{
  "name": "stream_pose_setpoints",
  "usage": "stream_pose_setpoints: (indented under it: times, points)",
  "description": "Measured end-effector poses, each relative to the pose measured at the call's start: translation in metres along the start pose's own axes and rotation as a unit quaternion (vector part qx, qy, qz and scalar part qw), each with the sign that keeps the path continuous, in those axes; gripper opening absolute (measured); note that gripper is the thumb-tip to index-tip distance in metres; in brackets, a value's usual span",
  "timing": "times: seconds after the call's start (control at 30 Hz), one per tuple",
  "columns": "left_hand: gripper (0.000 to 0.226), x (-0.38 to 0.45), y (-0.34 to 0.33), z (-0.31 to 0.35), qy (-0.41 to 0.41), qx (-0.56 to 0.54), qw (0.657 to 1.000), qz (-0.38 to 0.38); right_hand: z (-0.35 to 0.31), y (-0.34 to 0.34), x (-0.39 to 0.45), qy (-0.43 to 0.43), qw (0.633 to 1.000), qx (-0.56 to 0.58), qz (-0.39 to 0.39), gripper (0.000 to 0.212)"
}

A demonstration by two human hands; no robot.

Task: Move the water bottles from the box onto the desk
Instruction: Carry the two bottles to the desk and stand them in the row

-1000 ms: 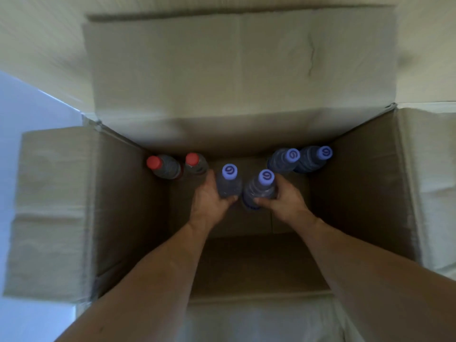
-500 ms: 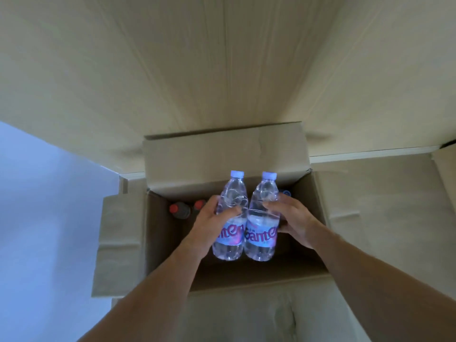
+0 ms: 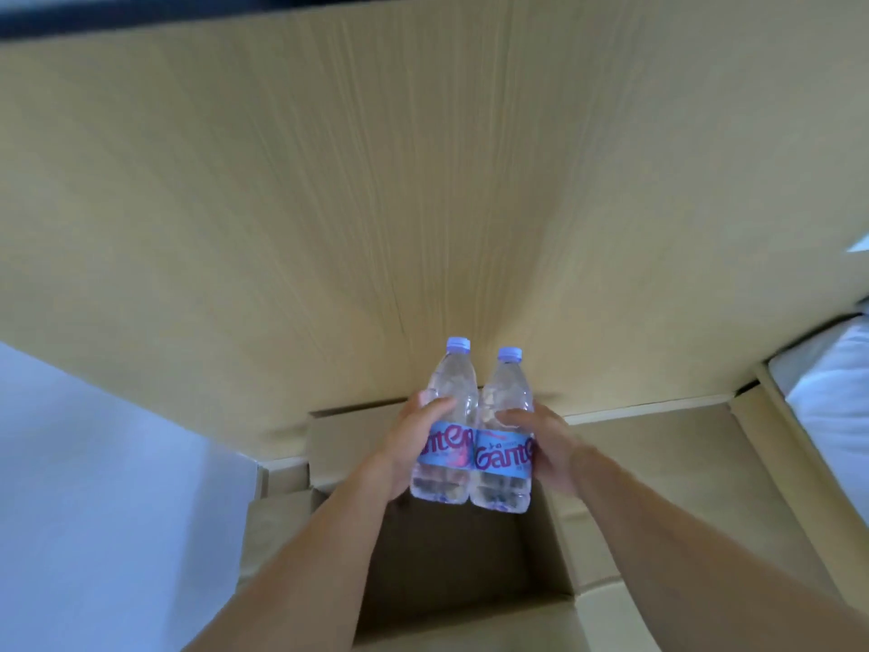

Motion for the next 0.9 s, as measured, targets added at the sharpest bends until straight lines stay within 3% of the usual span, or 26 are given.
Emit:
stream_pose_setpoints:
  times: [0.17,0.43,0.67,0.9]
  points:
    - [0.029,-0.039,-0.022,0.059,-0.022,-0.008,1.0,-0.015,-0.063,-0.009,-0.047,0.037,0.999,0.002,-0.03,0.059]
    - [0.038,-0.083,-0.065,0.122,-0.091,-0.004,0.995,-0.034,-0.125,-0.012,-0.117,0.084,0.996,0.003,0.018,0.039]
    - [0.043,-0.118,-0.097,0.156,-0.13,0.023,0.984,-0.116,-0.144,-0.011,-0.184,0.112,0.99,0.07,0.051,0.039]
    - [0.029,-0.153,-0.135,0.155,-0.126,0.091,0.967,-0.202,-0.124,0.011,-0.265,0.161,0.975,0.116,0.1,0.041]
Point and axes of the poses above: each hand's wrist, its own x-axis towards the middle knuckle, its own y-axis out of the back of the hand, z = x × y, the point moved 5 cm from there along x, towards the middle knuckle, and after that the axes turned 5 degrees about x, right-handed, at the moved point
